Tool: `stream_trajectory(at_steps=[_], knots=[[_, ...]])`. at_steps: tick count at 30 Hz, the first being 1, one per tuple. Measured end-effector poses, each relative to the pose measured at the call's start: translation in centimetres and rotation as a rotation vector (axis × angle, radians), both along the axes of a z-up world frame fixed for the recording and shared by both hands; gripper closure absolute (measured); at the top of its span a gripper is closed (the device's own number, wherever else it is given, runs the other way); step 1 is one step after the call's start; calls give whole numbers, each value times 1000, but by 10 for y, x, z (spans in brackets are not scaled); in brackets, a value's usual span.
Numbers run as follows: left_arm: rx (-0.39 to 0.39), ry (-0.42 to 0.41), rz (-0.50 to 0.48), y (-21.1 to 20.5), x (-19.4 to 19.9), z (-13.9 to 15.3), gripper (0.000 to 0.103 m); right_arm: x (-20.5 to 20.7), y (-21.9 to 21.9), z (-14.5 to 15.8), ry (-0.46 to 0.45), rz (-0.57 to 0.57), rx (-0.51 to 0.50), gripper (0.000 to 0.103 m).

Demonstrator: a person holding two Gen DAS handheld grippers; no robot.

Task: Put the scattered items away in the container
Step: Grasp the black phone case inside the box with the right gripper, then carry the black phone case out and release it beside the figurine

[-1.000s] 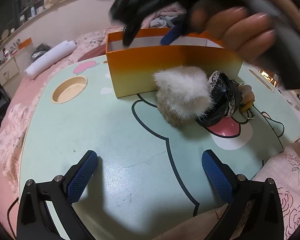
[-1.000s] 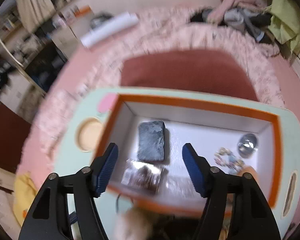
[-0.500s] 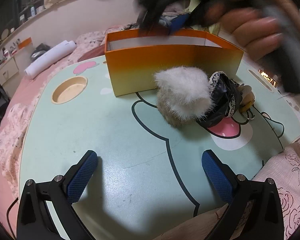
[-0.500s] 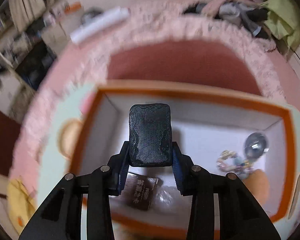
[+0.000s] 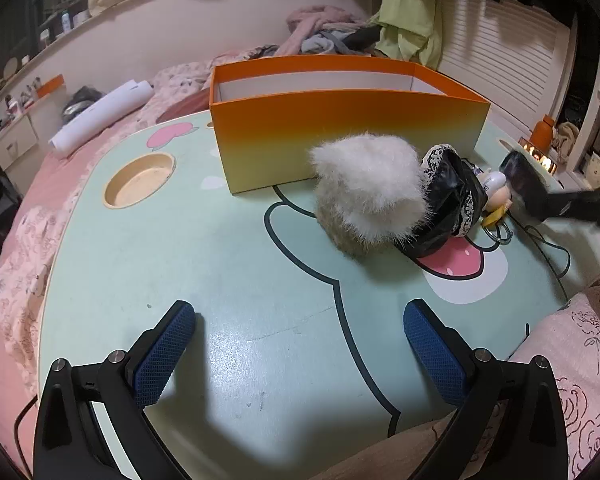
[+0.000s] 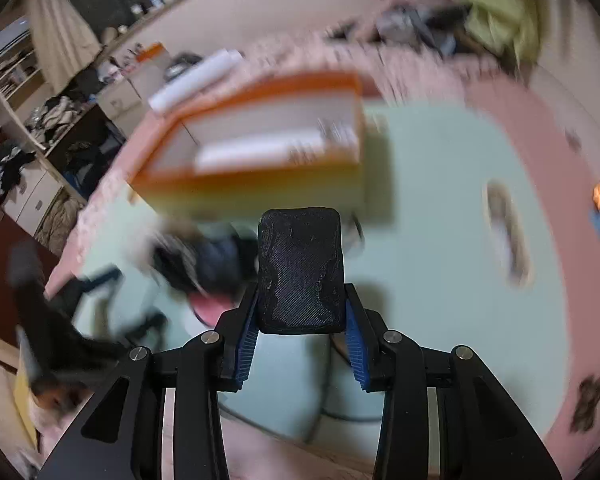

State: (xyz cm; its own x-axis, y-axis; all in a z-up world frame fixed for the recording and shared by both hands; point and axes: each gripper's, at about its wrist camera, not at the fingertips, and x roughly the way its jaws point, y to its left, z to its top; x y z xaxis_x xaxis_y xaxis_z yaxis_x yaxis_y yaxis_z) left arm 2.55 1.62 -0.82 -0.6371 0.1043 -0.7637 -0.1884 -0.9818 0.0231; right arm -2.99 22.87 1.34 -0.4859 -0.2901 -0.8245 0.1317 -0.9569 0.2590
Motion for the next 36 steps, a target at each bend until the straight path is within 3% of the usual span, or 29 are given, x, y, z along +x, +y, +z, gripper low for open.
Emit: stream_trajectory(at_steps=[5, 9, 11, 12, 16, 19, 20, 21, 26, 30, 33, 34, 36], knots=[[1, 0, -1, -1, 0, 0, 0, -12, -35, -13, 74, 23, 98, 61], [3, 2, -1, 0, -1, 0, 0, -16, -36, 2, 130, -5, -15, 53], [4, 2, -1, -1, -1, 0, 0, -4, -23, 19, 218, -57, -85, 19], [4, 2, -1, -1, -1, 0, 0, 3, -20, 26, 254, -77, -87, 14], [4, 2, -1, -1, -1, 0, 0, 26, -29, 22, 246, -8, 20, 14], [3, 1, -2, -1, -1, 0, 0, 34, -48, -11, 197, 43, 139, 14], [-2, 1, -1, -1, -1, 0, 0, 31, -55, -25, 175, 47, 187, 9], [-5, 2, -1, -1, 0, 0, 0, 31, -60, -30, 198, 42, 228, 9], [-34, -17, 14, 1, -2, 10, 0, 24, -56, -37, 188, 36, 209, 9], [25, 65, -29, 9, -6, 61, 3, 28, -53, -37, 191, 36, 209, 9], [-22, 152, -117, 38, -23, 108, 3, 31, -54, -37, 190, 38, 207, 9], [-29, 158, -148, 50, -36, 121, 3, 32, -54, -36, 191, 38, 208, 9], [9, 90, -201, 69, -69, 130, 9, 36, -54, -32, 192, 38, 208, 9]])
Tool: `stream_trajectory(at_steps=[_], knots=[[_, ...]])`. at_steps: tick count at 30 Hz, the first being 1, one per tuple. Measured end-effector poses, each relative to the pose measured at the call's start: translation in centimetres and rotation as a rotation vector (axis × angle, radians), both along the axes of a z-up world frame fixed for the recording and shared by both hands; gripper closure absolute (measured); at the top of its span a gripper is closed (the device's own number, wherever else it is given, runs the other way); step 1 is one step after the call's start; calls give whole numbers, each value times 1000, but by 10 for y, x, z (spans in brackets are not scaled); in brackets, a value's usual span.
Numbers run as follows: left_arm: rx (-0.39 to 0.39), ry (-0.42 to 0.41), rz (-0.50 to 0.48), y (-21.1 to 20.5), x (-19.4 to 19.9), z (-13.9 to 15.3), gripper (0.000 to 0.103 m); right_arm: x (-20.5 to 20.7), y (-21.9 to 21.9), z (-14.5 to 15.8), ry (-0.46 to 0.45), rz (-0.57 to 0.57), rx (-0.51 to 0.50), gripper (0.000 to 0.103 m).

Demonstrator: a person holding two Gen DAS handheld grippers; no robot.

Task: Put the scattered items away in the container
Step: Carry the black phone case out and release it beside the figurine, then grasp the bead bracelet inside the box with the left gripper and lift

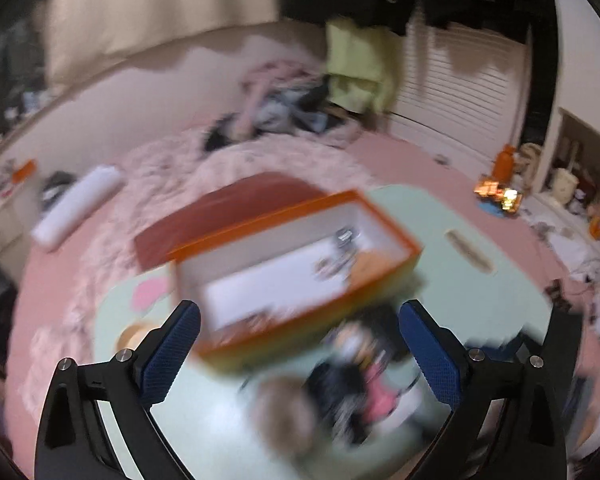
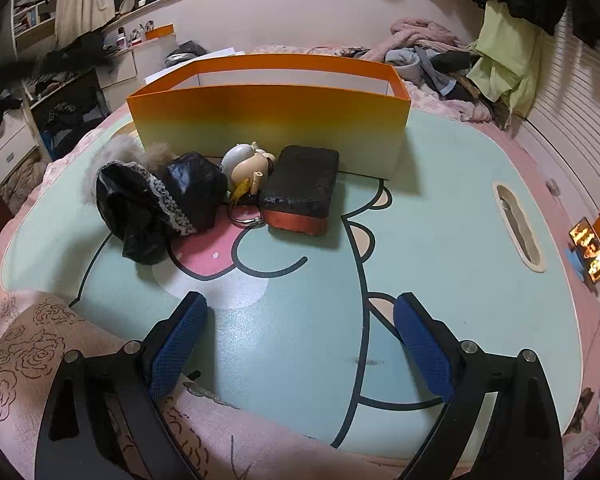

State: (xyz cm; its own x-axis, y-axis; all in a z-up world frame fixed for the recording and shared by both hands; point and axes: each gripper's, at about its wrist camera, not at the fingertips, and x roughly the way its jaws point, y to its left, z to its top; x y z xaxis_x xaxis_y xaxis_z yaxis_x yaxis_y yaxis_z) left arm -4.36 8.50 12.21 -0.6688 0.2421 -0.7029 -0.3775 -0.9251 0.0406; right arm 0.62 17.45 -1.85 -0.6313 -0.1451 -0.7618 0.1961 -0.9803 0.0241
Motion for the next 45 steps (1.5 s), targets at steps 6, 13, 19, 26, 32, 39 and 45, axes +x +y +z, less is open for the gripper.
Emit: stream_trajectory(at_steps=[6, 13, 19, 26, 32, 39, 45], knots=[[93, -437, 43, 34, -122, -60, 52, 6, 0, 3, 5, 0, -3, 9], [64, -479, 104, 49, -149, -102, 56, 9, 4, 4, 9, 2, -9, 9], [-54, -412, 58, 42, -147, -106, 63, 10, 2, 5, 9, 2, -10, 9], [35, -387, 117, 5, -147, -88, 96, 11, 3, 6, 9, 3, -11, 8], [246, -269, 69, -33, -104, -22, 103, 10, 3, 5, 8, 3, -10, 8], [200, -258, 60, -29, -89, -6, 63, 10, 3, 6, 6, 4, -9, 8], [20, -390, 137, 19, -147, -69, 49, 11, 4, 7, 7, 5, -10, 8]])
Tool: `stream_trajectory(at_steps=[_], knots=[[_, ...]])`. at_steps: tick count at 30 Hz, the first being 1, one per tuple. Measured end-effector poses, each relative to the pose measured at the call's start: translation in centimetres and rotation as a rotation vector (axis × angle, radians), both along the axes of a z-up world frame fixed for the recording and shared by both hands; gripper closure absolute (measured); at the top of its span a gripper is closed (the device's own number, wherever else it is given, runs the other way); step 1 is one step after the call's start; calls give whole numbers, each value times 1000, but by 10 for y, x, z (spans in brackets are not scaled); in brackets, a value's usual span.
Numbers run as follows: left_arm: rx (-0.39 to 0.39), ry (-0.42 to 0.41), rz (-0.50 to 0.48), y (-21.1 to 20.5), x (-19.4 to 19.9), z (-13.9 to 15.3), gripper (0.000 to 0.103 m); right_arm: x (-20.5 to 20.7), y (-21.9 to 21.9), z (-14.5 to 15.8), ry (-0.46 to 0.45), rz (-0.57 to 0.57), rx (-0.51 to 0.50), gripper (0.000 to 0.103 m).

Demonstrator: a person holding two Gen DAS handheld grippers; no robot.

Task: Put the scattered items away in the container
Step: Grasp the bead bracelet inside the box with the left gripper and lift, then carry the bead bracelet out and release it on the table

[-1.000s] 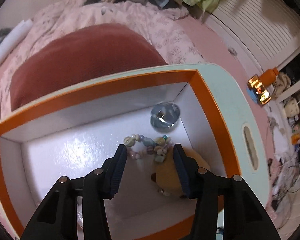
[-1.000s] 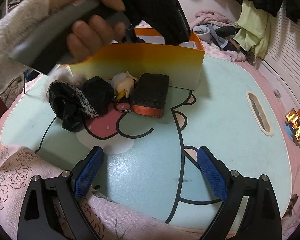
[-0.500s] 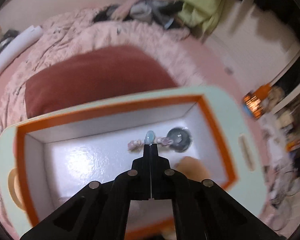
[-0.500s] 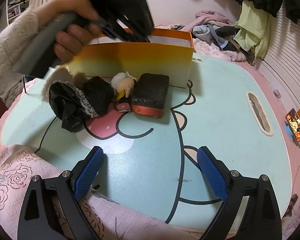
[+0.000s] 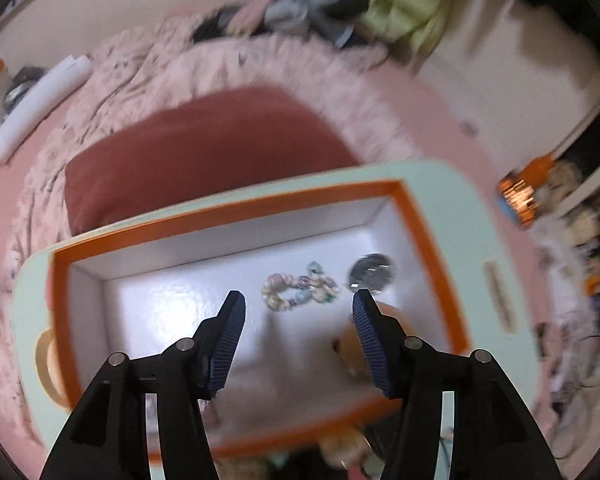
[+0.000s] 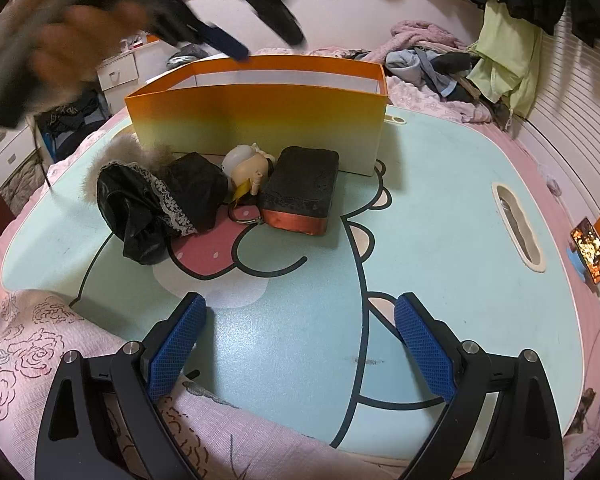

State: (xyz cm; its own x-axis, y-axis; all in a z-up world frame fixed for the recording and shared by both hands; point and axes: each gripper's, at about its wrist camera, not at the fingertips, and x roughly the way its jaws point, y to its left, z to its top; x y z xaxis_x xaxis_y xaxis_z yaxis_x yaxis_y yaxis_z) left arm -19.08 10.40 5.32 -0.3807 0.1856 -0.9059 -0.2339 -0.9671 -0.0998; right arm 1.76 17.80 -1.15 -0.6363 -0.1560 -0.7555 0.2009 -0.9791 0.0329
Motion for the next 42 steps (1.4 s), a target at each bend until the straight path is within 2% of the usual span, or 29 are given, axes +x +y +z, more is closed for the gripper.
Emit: stream_trajectory(at_steps=[2, 3, 5, 6, 7, 8, 10, 11, 14, 17, 20, 23, 25, 27, 30, 33, 35, 36, 38, 39, 40, 42], knots=[[-53, -38, 4, 9, -10, -20, 51, 0, 0, 0, 0, 1, 0, 8], [-72, -45, 12, 11, -14, -28, 59, 0, -1, 0, 0, 0, 0, 8], [-34, -28, 23, 8, -15, -32, 70, 0, -1, 0, -1, 0, 1, 8], [-3, -37, 16, 6, -15, -31, 87, 0, -1, 0, -1, 0, 0, 8], [24, -50, 0, 5, -13, -30, 94, 0, -1, 0, -1, 0, 0, 8], [21, -49, -9, 5, -11, -28, 94, 0, -1, 0, 0, 0, 1, 8], [-7, 14, -25, 0, -4, -16, 94, 0, -2, 1, 0, 0, 1, 8], [9, 38, -25, -4, 0, -8, 94, 0, -2, 1, -1, 0, 0, 8], [134, 103, -32, -27, 21, 29, 94, 0, -1, 1, -1, 0, 1, 8], [194, 218, -60, -50, 62, 70, 94, 0, -1, 1, -1, 1, 0, 8], [305, 285, -79, -81, 111, 88, 94, -1, -1, 0, -1, 1, 1, 8], [302, 299, -47, -113, 156, 70, 94, -1, -1, 1, -2, 1, 0, 8], [310, 287, -18, -126, 173, 49, 94, -1, -1, 1, -3, 1, 0, 8], [286, 270, 27, -135, 178, 23, 94, -1, -1, 1, -3, 1, 1, 8], [195, 241, 89, -134, 175, -14, 94, -1, -1, 1, -3, 2, 0, 8], [223, 191, 69, -120, 168, -41, 94, -1, -1, 1, -3, 2, 1, 8], [203, 228, 53, -108, 170, -43, 93, -1, 0, 1, -3, 2, 0, 8], [190, 239, 50, -105, 173, -42, 90, -1, 0, 1, -3, 2, 1, 8], [185, 256, 51, -104, 176, -37, 71, -2, 0, 1, -3, 2, -1, 8], [188, 268, 65, -107, 180, -34, 42, -2, 0, 1, -3, 2, -1, 8], [184, 290, 86, -111, 185, -31, 20, -2, 0, 1, -3, 3, 0, 8], [167, 341, 113, -120, 195, -25, 9, -2, 0, 1, -4, 3, -1, 8]])
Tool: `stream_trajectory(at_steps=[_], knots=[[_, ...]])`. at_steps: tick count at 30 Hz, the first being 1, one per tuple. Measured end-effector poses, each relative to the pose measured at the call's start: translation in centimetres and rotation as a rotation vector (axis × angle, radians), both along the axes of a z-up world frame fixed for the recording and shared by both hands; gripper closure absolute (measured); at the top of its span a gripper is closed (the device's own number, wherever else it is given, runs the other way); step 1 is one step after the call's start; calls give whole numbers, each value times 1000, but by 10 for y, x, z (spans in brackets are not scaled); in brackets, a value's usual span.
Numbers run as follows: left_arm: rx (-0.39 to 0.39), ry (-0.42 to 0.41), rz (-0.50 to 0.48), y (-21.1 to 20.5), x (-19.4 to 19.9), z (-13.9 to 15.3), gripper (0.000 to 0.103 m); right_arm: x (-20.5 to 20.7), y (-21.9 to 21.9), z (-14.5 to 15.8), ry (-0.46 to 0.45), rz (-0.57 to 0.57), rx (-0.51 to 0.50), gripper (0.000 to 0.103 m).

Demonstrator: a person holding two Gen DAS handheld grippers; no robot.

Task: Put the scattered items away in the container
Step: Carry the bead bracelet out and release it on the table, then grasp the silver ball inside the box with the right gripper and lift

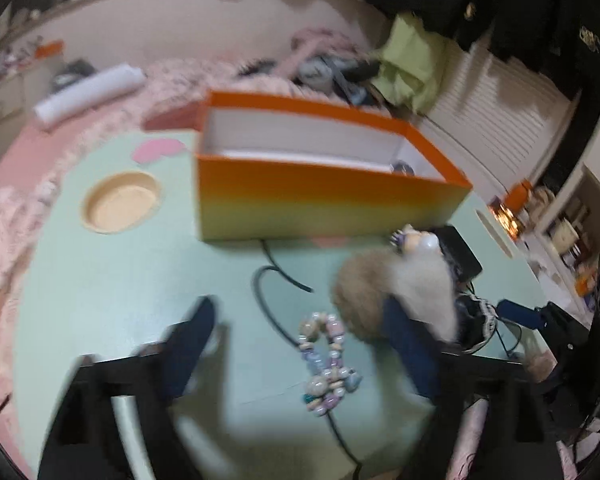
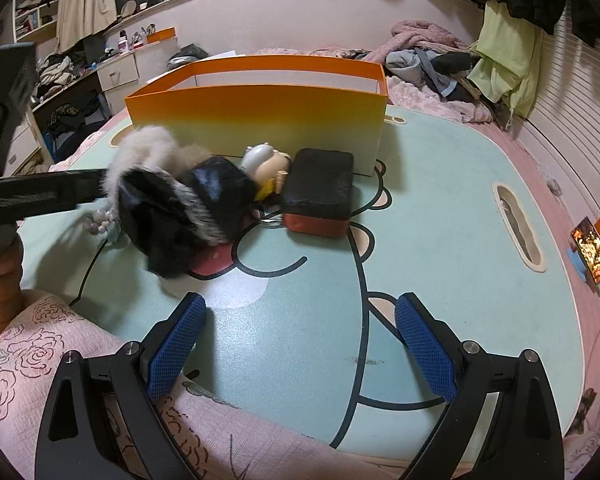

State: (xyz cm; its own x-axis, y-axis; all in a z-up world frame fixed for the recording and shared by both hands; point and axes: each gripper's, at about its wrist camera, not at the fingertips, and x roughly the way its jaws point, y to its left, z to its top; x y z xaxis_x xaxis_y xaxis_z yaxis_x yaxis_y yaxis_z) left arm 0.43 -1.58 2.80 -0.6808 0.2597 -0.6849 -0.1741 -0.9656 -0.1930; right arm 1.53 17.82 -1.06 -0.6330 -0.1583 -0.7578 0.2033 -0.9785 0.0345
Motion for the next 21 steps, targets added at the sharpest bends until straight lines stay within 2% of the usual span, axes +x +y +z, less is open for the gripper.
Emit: stream_trajectory(at_steps=[2, 6, 7, 9, 11, 12, 13, 16, 17, 19, 21], knots=[[-27, 22, 6, -5, 10, 1, 8, 0, 0, 0, -2, 1, 1, 8], [-101, -25, -36, 3, 18, -18, 5, -6, 9, 7, -14, 8, -54, 9], [-135, -41, -54, 9, 19, -26, 0, -8, 13, 14, 0, -3, -73, 11], [-236, -31, -65, 23, 20, -33, 0, -14, 19, 40, 55, -16, -101, 16], [-242, -31, -83, 29, 19, -33, 0, -27, 22, 70, 92, -8, -119, 31], [-237, -33, -82, 29, 18, -33, 0, -36, 21, 84, 93, -3, -123, 35], [-234, -32, -77, 28, 18, -34, 0, -48, 18, 96, 80, 3, -120, 44], [-230, -28, -64, 24, 19, -35, 0, -102, 6, 113, -22, 35, -60, 63], [-229, -27, -61, 23, 19, -34, 0, -127, 2, 110, -92, 42, -38, 71], [-229, -26, -59, 22, 19, -33, 0, -163, 0, 98, -216, 47, -17, 82], [-229, -26, -59, 22, 19, -33, 0, -190, -4, 84, -309, 31, 27, 83]])
